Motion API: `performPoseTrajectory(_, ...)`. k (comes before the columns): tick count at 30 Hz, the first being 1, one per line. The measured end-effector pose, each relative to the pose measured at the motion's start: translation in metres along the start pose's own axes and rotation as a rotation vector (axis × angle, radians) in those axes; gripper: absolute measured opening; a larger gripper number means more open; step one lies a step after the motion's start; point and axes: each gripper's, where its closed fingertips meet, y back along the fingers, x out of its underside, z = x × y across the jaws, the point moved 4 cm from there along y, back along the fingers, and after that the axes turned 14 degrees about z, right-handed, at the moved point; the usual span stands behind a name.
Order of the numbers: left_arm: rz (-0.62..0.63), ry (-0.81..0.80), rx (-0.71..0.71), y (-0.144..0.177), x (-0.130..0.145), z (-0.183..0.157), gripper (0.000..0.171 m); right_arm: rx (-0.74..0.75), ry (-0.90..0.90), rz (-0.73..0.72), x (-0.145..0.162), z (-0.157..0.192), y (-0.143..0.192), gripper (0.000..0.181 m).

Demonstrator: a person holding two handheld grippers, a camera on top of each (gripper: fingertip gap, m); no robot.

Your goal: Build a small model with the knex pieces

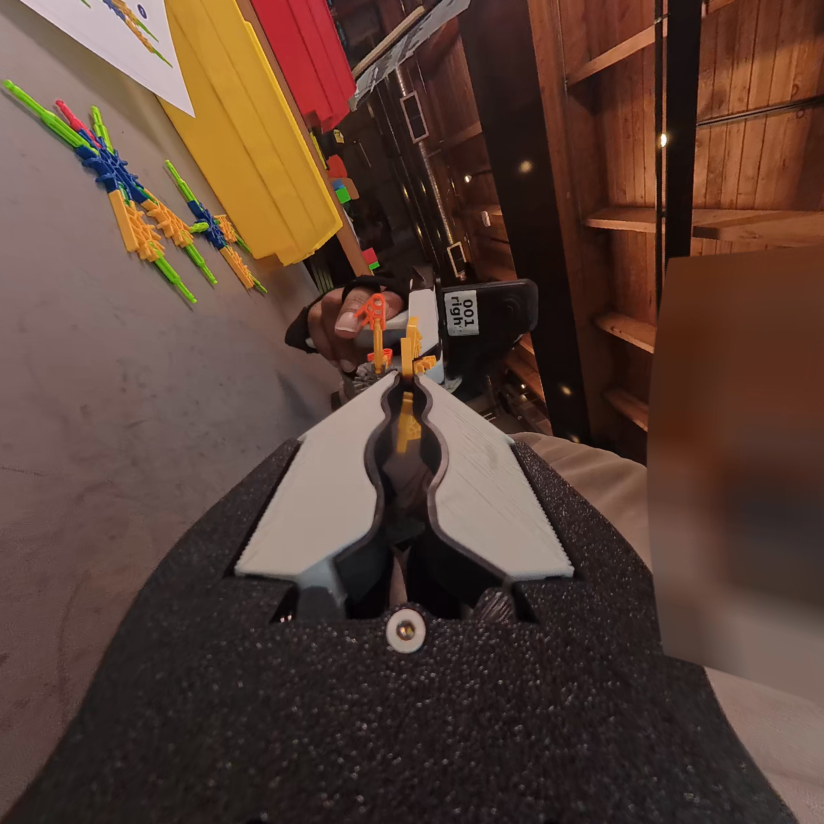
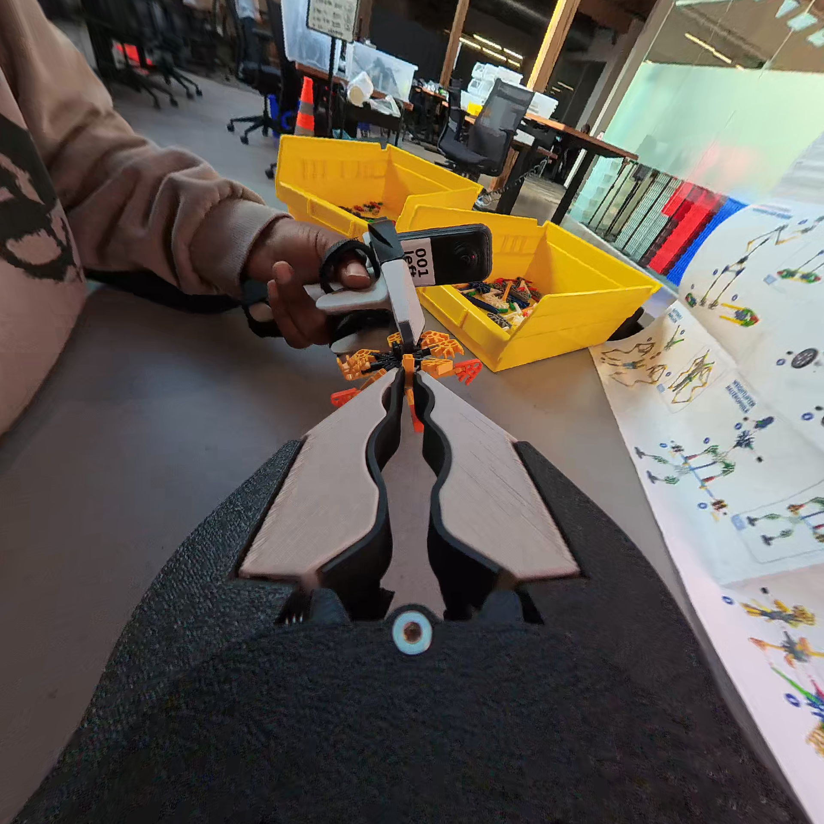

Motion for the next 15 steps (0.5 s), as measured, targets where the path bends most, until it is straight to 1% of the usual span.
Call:
performPoseTrajectory(2, 0.004, -0.022, -0.012, -0.001, 0.0, -0.001, 0.002, 0.045, 0.089, 0.024, -0.001, 0.001, 0.001, 0.002)
performPoseTrajectory(3, 0.005, -0.05, -0.026, -0.001, 0.0, -0.002, 0.002, 0.061, 0.098, 0.032, -0.001, 0.001, 0.002, 0.002)
performPoseTrajectory(4, 0.0, -0.089, -0.037, -0.001, -0.002, -0.005, 0.002, 0.061, 0.05, 0.027, -0.001, -0.001, 0.002, 0.003)
performPoseTrajectory(6, -0.007, -0.173, -0.068, 0.001, -0.004, -0.011, 0.002, -0.014, -0.143, -0.031, -0.004, -0.007, 0.006, 0.006)
performPoseTrajectory(7, -0.008, -0.218, -0.1, 0.003, -0.006, -0.013, 0.002, -0.08, -0.262, -0.056, -0.005, -0.01, 0.008, 0.011)
performPoseTrajectory(9, -0.006, -0.311, -0.169, 0.005, -0.007, -0.016, 0.002, -0.215, -0.503, -0.057, 0.002, -0.017, 0.009, 0.018)
performPoseTrajectory(11, -0.007, -0.391, -0.228, 0.006, -0.008, -0.019, 0.003, -0.327, -0.695, -0.1, 0.006, -0.021, 0.008, 0.019)
performPoseTrajectory(13, -0.009, -0.448, -0.281, 0.008, -0.009, -0.02, 0.003, -0.416, -0.812, -0.138, 0.008, -0.019, 0.005, 0.02)
performPoseTrajectory(15, -0.008, -0.486, -0.321, 0.009, -0.01, -0.021, 0.003, -0.439, -0.868, -0.16, 0.01, -0.02, 0.002, 0.02)
